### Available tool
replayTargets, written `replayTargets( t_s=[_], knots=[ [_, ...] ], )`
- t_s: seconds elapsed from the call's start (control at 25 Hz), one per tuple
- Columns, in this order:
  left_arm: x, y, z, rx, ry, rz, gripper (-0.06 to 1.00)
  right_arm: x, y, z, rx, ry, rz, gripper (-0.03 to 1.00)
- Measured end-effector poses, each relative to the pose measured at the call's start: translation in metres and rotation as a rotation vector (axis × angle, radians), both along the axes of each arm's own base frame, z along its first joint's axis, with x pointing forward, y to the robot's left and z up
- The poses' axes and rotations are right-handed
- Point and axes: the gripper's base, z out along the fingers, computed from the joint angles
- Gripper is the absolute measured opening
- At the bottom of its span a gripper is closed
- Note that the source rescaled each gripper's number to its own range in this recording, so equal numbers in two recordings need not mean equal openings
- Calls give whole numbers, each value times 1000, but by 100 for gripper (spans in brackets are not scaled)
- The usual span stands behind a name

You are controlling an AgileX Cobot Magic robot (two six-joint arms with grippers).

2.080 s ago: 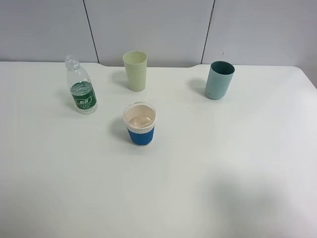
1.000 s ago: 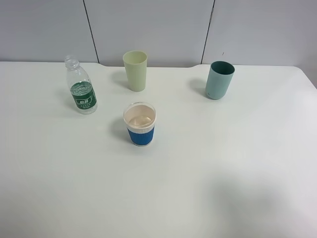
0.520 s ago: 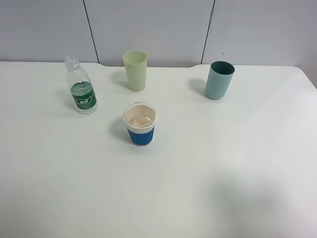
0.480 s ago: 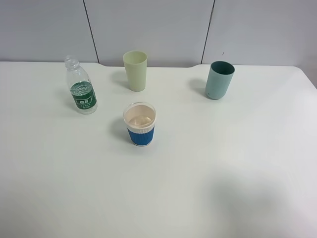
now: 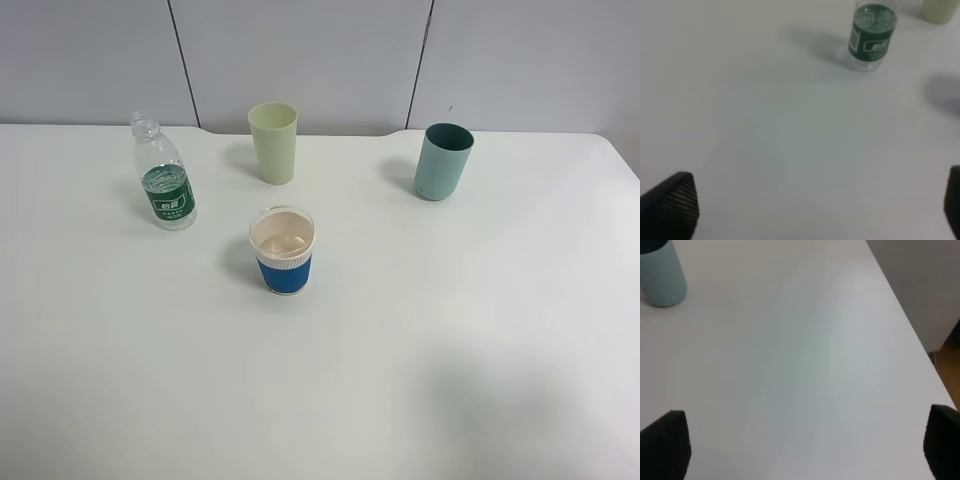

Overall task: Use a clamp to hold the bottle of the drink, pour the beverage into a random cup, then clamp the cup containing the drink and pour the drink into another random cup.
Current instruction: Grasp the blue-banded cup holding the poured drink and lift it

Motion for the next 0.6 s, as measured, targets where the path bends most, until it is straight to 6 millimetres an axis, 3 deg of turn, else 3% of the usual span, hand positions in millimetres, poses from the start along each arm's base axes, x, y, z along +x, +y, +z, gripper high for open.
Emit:
replayTargets(
  t_s=[0.6],
  knots=[
    [0, 0, 0, 0, 0, 0, 100, 0, 0, 0, 0, 0, 0, 79]
  ],
)
